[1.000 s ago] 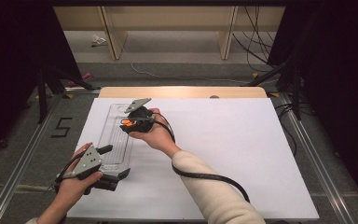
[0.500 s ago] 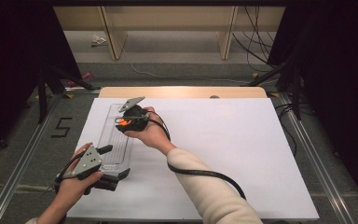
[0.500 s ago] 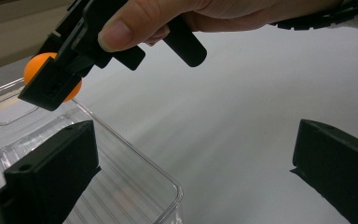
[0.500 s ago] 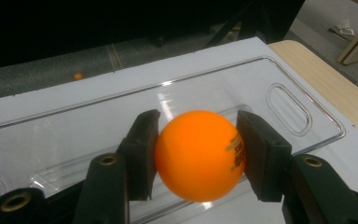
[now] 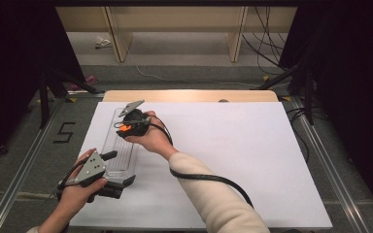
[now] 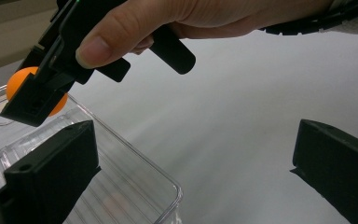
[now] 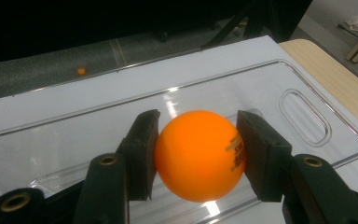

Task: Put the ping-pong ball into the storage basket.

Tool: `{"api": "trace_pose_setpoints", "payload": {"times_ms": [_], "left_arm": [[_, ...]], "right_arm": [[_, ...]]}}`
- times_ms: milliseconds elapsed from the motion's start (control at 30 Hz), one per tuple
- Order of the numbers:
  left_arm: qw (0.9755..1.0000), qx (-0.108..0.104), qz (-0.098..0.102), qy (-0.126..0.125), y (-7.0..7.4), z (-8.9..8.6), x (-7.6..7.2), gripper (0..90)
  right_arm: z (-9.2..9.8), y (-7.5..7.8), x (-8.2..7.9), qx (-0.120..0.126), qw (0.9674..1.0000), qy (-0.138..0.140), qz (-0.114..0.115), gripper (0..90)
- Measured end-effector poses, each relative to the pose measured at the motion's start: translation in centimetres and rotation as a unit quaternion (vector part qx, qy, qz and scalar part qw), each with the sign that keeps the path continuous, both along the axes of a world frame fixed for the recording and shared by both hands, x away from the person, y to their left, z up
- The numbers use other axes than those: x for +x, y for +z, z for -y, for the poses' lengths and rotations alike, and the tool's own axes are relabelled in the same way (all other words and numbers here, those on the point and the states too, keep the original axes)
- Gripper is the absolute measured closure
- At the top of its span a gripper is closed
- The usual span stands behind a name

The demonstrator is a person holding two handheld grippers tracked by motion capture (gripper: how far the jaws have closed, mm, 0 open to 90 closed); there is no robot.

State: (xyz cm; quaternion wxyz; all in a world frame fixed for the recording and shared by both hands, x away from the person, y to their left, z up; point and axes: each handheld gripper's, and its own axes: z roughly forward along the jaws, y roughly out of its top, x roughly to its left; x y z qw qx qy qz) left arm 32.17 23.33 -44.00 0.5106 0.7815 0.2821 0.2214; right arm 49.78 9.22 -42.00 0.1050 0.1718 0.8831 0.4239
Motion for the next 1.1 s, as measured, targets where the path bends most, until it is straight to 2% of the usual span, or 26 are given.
{"api": "trace_pose_setpoints", "payload": {"times_ms": [1100], "left_arm": [[1.0,-0.001,0.0,0.0,0.0,0.0,0.0,0.0]], "right_arm": [[-1.0,-1.5,0.7,-0.02,0.9996,-0.001,-0.019,51.2]]}}
